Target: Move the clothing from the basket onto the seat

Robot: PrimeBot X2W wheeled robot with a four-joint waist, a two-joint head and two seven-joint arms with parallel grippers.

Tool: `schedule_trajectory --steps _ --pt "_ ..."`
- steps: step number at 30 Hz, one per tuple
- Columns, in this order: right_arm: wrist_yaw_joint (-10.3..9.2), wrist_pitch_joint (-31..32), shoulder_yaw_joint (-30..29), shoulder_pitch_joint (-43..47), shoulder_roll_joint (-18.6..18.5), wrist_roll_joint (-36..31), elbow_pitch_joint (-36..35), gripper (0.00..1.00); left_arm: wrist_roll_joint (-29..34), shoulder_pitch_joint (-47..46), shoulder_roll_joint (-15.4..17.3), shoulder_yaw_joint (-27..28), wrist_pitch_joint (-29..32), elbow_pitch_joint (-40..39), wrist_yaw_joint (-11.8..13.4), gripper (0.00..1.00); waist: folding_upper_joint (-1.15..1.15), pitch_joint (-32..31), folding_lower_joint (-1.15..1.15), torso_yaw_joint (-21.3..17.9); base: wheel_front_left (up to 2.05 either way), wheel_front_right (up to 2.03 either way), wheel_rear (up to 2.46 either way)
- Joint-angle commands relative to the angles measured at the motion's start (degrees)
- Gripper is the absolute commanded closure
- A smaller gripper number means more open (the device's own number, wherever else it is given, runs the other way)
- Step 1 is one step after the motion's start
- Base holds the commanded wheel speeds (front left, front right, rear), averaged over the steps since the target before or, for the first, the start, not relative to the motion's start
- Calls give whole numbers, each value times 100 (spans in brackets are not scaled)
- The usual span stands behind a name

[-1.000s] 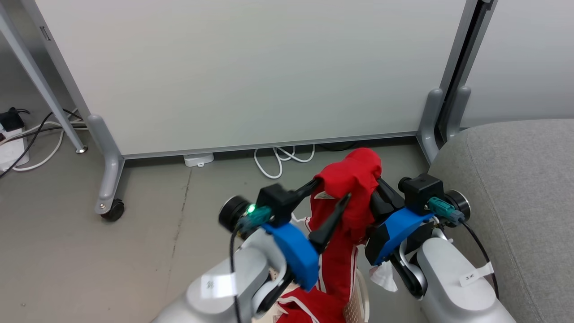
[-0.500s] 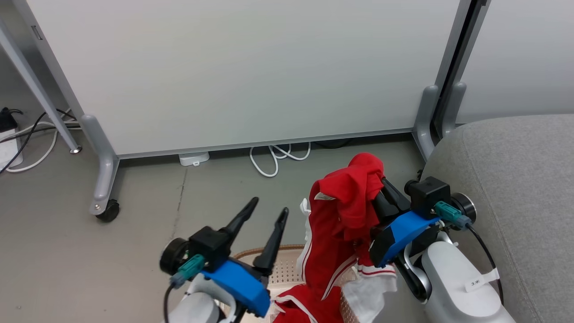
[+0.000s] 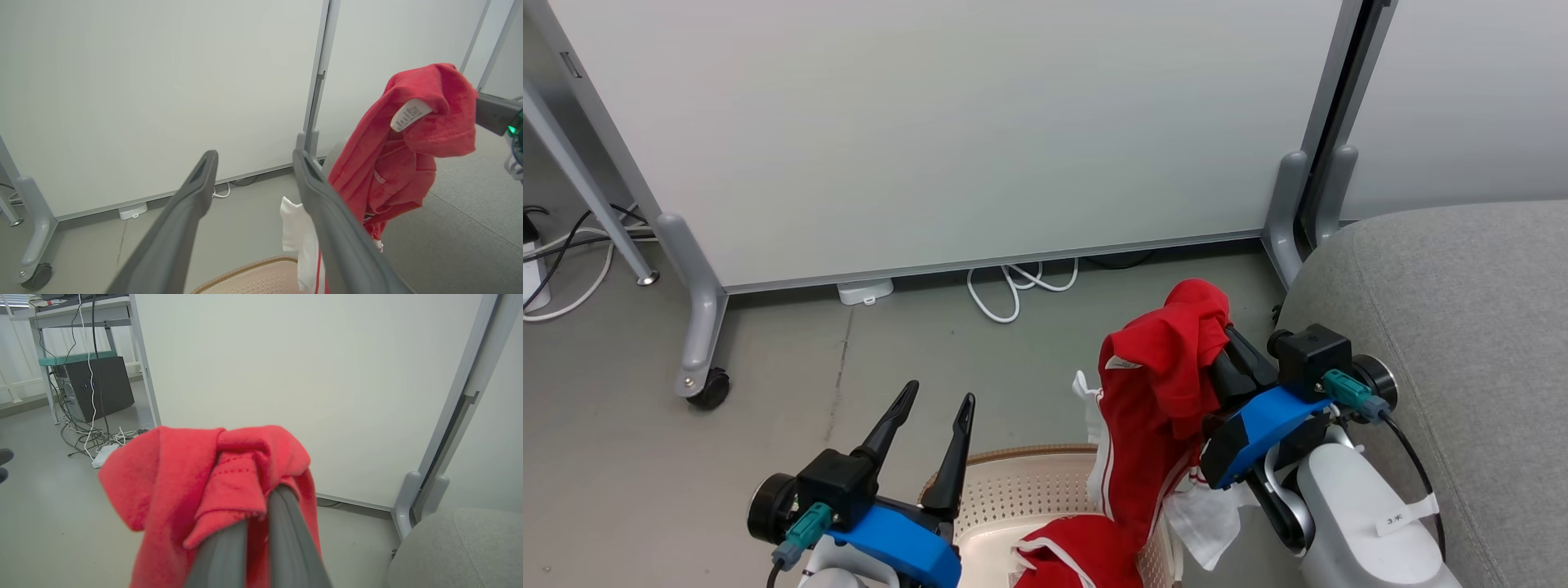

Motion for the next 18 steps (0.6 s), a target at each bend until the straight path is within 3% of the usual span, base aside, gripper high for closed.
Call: schedule_trajectory --steps 1,10,18 --pt "3 7 -10 70 -19 -21 -44 100 52 50 -31 49 -17 7 -26 0 0 1 0 -4 0 0 0" --pt "2 66 -17 95 -19 -39 -105 100 296 100 -220 316 -17 75 -164 0 0 20 0 -63 0 0 0" --pt "3 68 -3 73 -19 6 -204 100 384 169 -263 488 -17 30 -210 0 0 97 0 -431 0 0 0"
